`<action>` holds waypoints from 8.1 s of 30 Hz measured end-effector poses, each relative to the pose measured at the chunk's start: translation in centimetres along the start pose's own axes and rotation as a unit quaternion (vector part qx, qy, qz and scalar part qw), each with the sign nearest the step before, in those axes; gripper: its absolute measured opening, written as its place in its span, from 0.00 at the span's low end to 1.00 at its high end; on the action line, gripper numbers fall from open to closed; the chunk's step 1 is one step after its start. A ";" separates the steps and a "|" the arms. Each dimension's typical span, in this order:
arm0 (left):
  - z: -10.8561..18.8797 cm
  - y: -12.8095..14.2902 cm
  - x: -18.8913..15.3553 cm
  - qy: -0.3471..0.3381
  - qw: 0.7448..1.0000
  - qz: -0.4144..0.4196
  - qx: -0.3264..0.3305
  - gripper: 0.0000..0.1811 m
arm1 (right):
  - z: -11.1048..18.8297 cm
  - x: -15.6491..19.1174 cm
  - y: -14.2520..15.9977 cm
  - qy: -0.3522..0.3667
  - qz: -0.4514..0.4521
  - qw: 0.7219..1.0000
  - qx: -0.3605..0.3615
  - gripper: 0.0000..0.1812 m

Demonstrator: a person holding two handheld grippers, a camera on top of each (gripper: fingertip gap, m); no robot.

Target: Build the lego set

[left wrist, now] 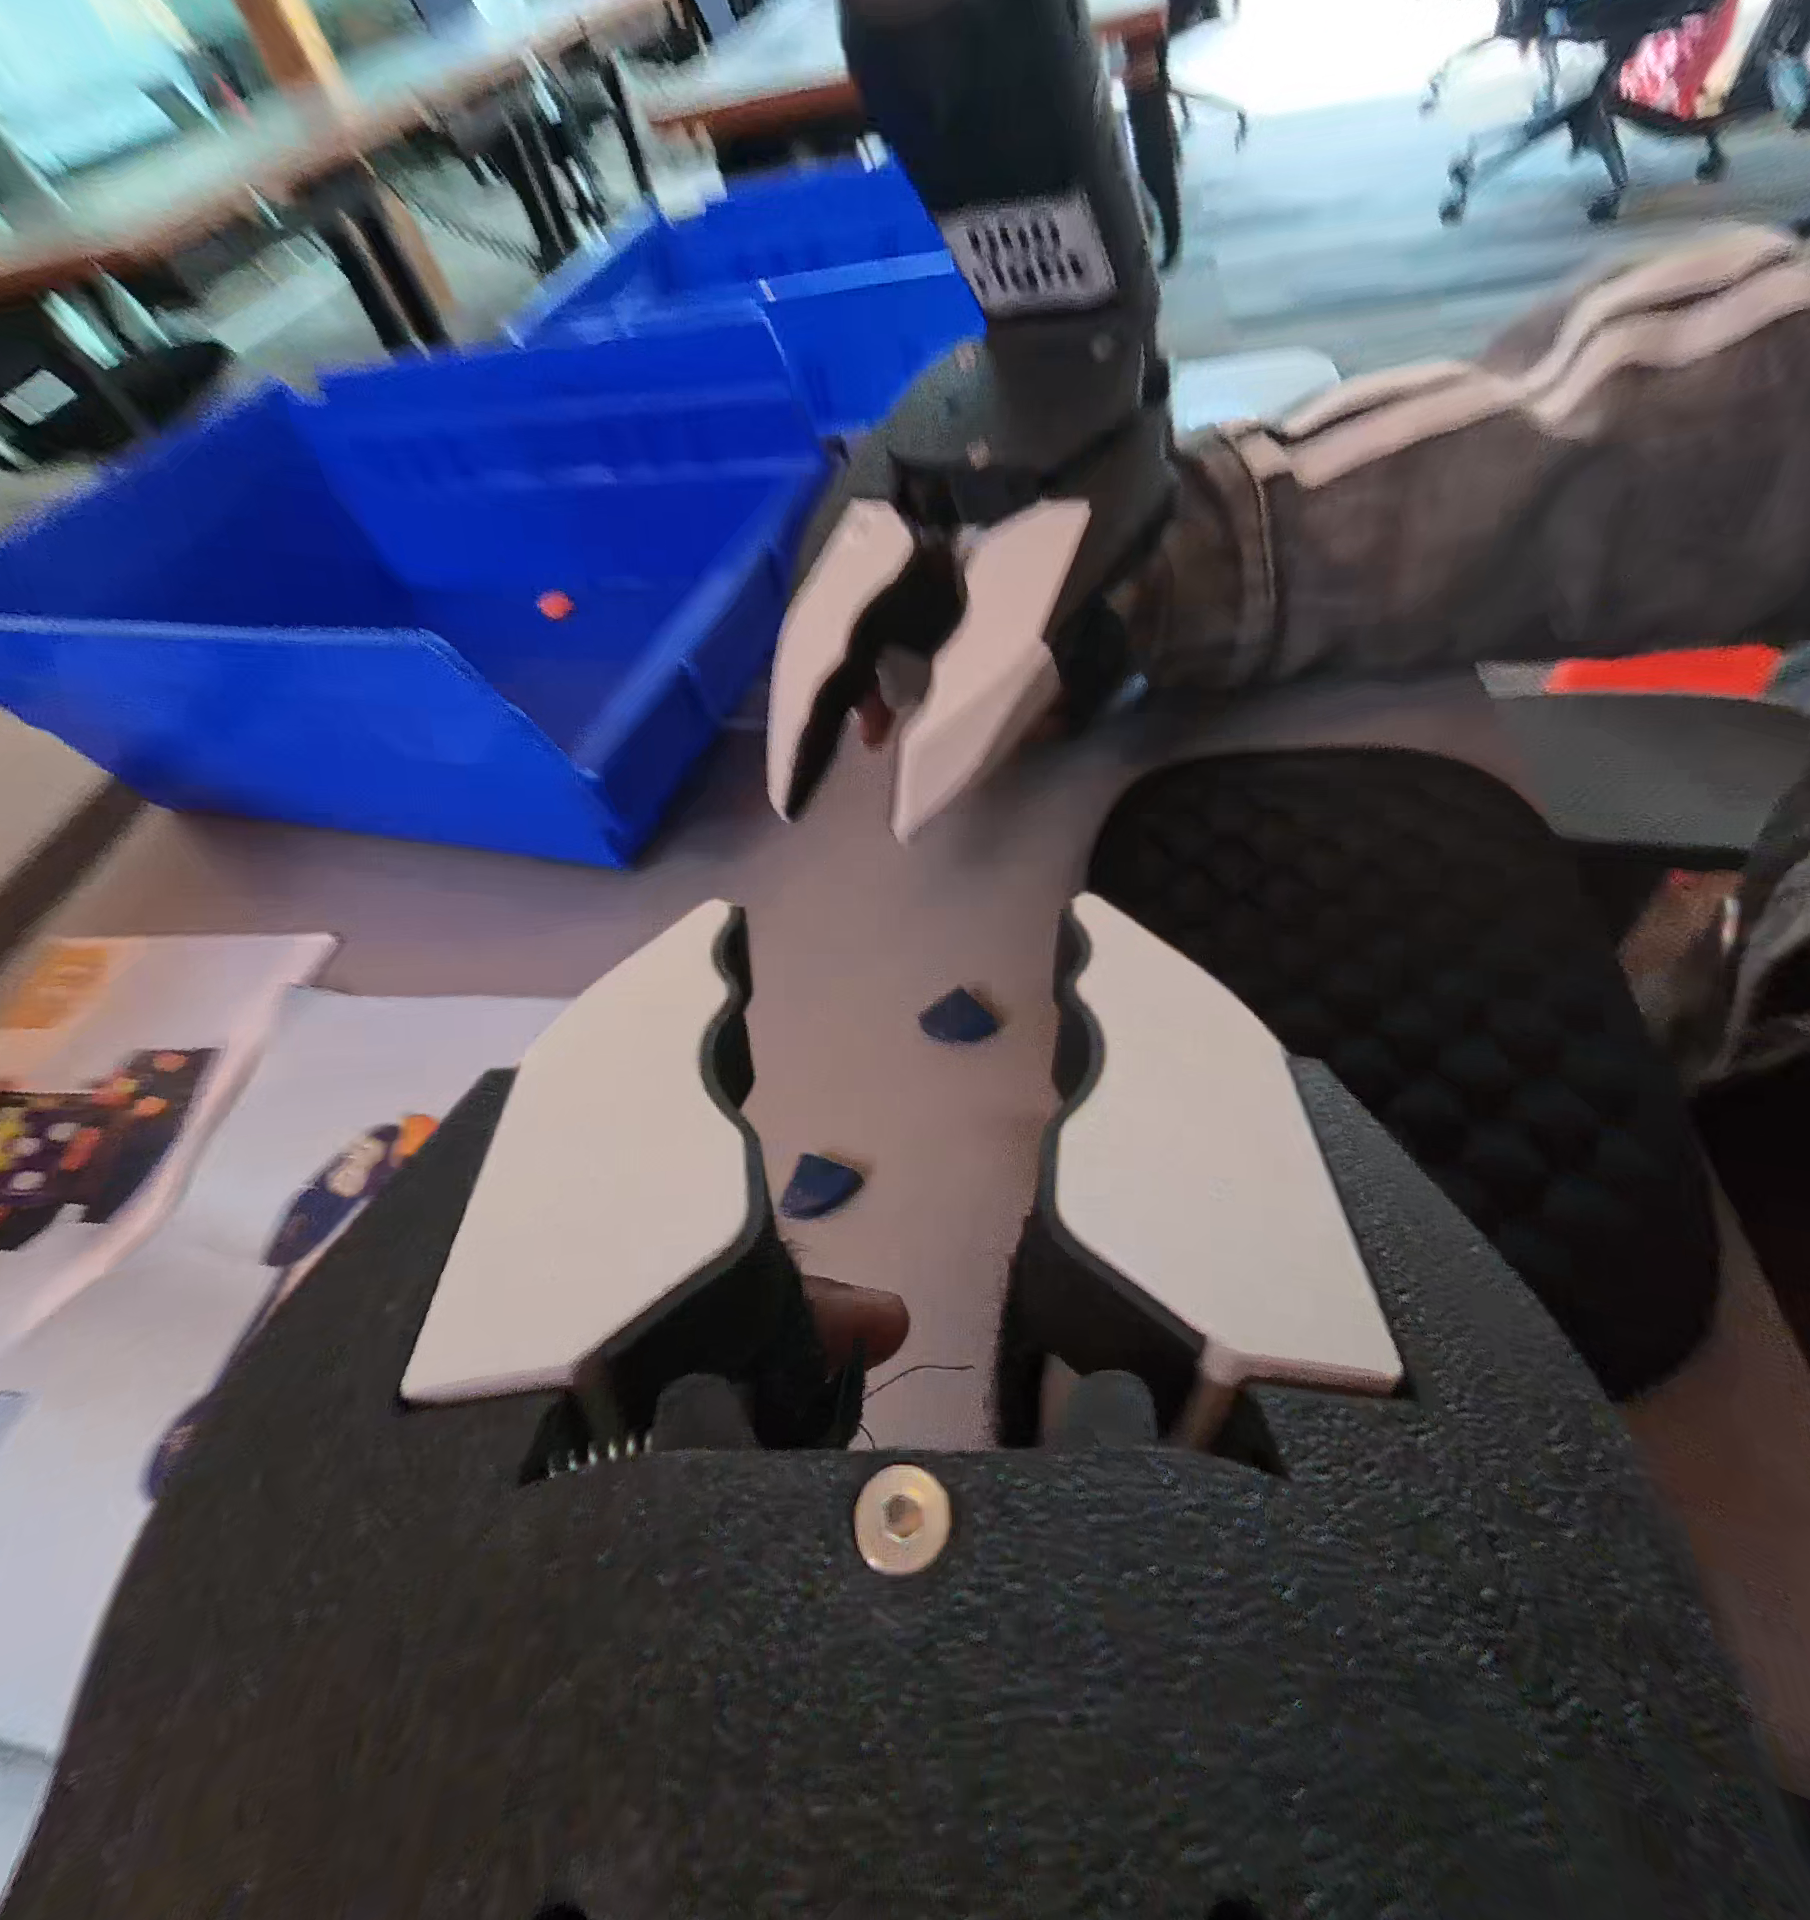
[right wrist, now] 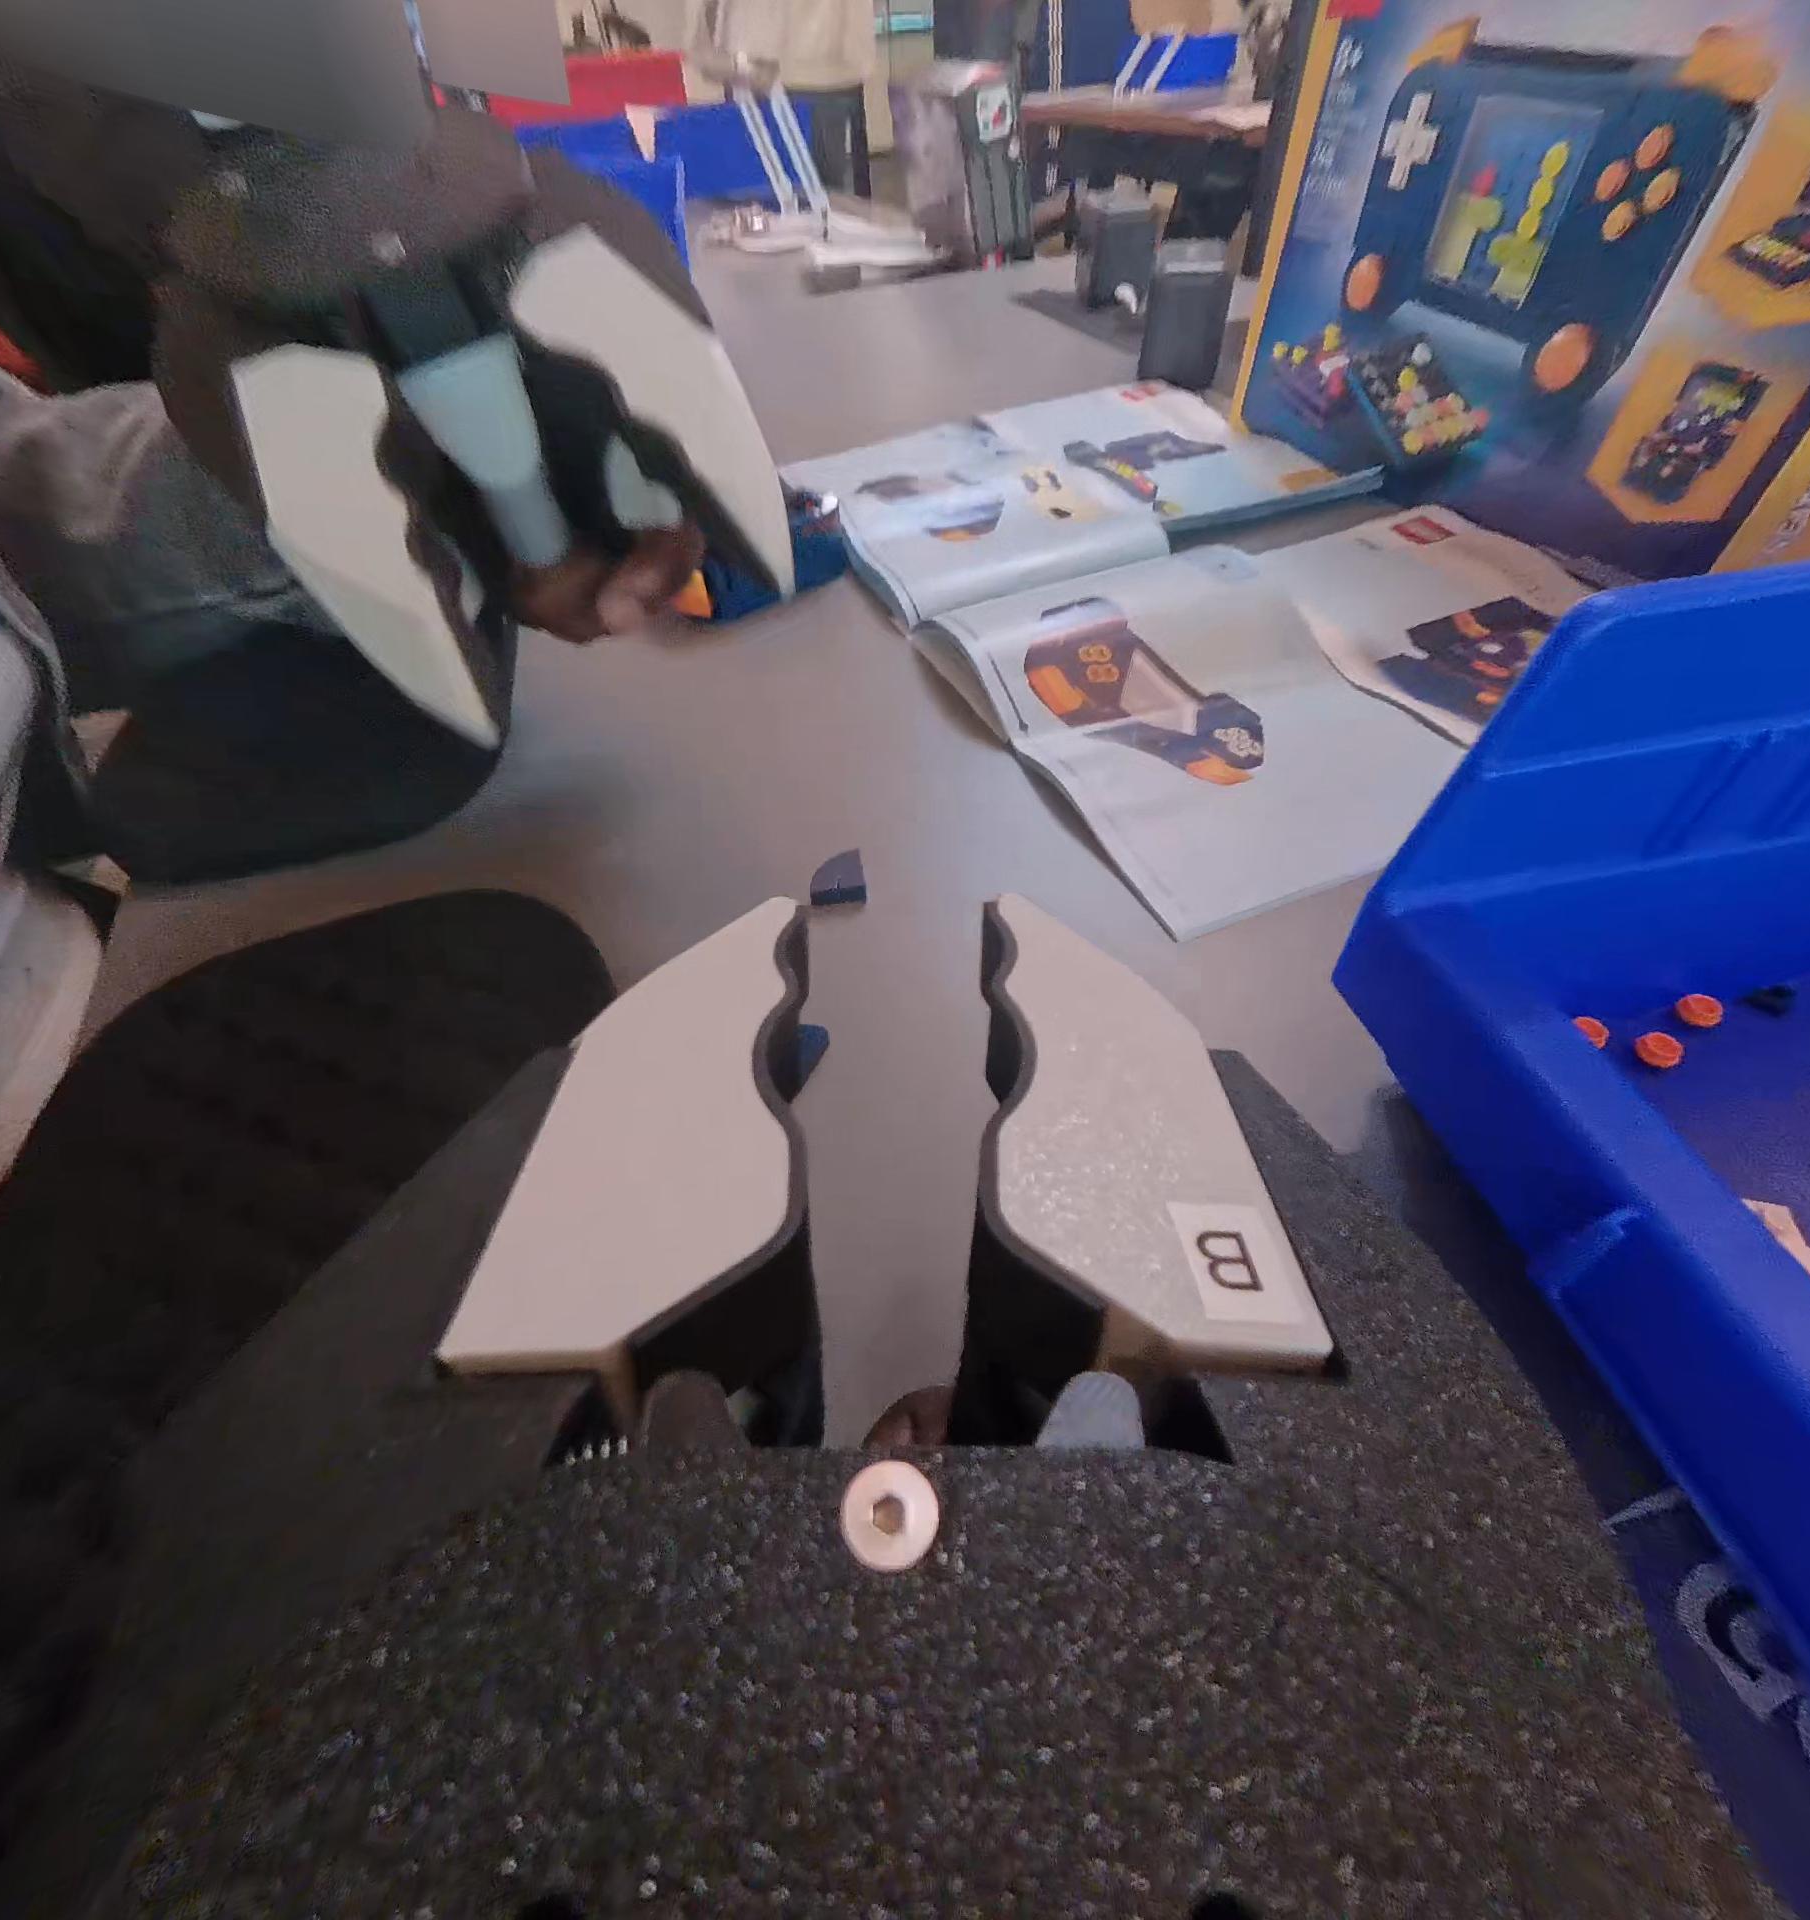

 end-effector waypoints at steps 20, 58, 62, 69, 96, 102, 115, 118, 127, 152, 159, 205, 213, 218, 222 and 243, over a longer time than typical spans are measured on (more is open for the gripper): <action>4.0 -3.8 -4.4 0.092 0.949 -0.088 -0.290 0.13 | -5.0 -3.3 -14.5 0.299 0.035 0.880 -0.367 0.54; 6.7 -5.4 -4.1 0.171 0.909 0.031 -0.378 0.30 | -19.7 -5.5 0.3 0.055 0.061 0.947 0.310 0.03; 6.6 -5.3 -4.2 0.172 0.910 0.028 -0.376 0.30 | -19.3 -5.7 0.4 0.057 0.059 0.946 0.313 0.03; 6.5 -5.2 -4.2 0.171 0.912 0.026 -0.373 0.30 | -19.2 -5.8 0.4 0.055 0.054 0.949 0.305 0.03; 6.1 -4.9 -3.8 0.159 0.917 0.027 -0.366 0.29 | -19.2 -5.8 0.4 0.050 0.051 0.955 0.289 0.03; 6.1 -5.0 -3.8 0.159 0.916 0.028 -0.367 0.29 | -19.2 -5.8 0.4 0.049 0.050 0.955 0.288 0.03; 10.3 -1.4 -1.1 0.164 0.980 0.002 -0.114 0.45 | -17.4 -6.5 -1.4 0.066 0.054 0.954 0.287 0.22; 16.8 2.1 2.1 0.060 0.996 0.046 0.045 0.52 | -15.5 -5.0 -4.4 0.053 0.050 0.974 0.217 0.28; 26.3 13.0 7.5 -0.160 0.948 0.164 0.221 0.60 | -10.7 3.0 -4.2 -0.071 -0.008 0.990 0.120 0.26; 18.2 13.6 5.5 -0.193 0.901 0.316 0.225 0.58 | -7.0 2.3 3.0 0.086 -0.026 0.950 0.299 0.17; 16.0 12.6 5.1 -0.167 0.915 0.306 0.202 0.57 | -8.1 2.2 3.3 0.063 0.007 0.944 0.324 0.09; 12.5 8.5 1.8 -0.115 0.974 0.137 0.140 0.28 | -14.3 6.1 -2.5 -0.306 0.355 0.865 0.177 0.06; 11.6 8.9 1.9 -0.112 0.974 0.128 0.147 0.27 | -15.1 6.2 -1.9 -0.337 0.400 0.832 0.186 0.06; 11.5 9.3 1.9 -0.107 0.974 0.127 0.154 0.26 | -15.5 6.2 -1.8 -0.347 0.419 0.816 0.194 0.06; 11.4 9.4 1.8 -0.103 0.974 0.129 0.154 0.26 | -15.7 6.0 -1.8 -0.347 0.428 0.809 0.204 0.07; 11.3 9.6 2.8 -0.113 0.976 0.120 0.143 0.23 | -14.9 6.0 -2.3 -0.264 0.250 0.918 0.156 0.00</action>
Point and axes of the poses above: each gripper's, where its closed fingertips meet, z back along the fingers, y out of its underside, x = y × z across the jaws, the point moved 1 cm from there along z, back along the fingers, and after that the axes turned 6 degrees about z, right-handed, at the moved point
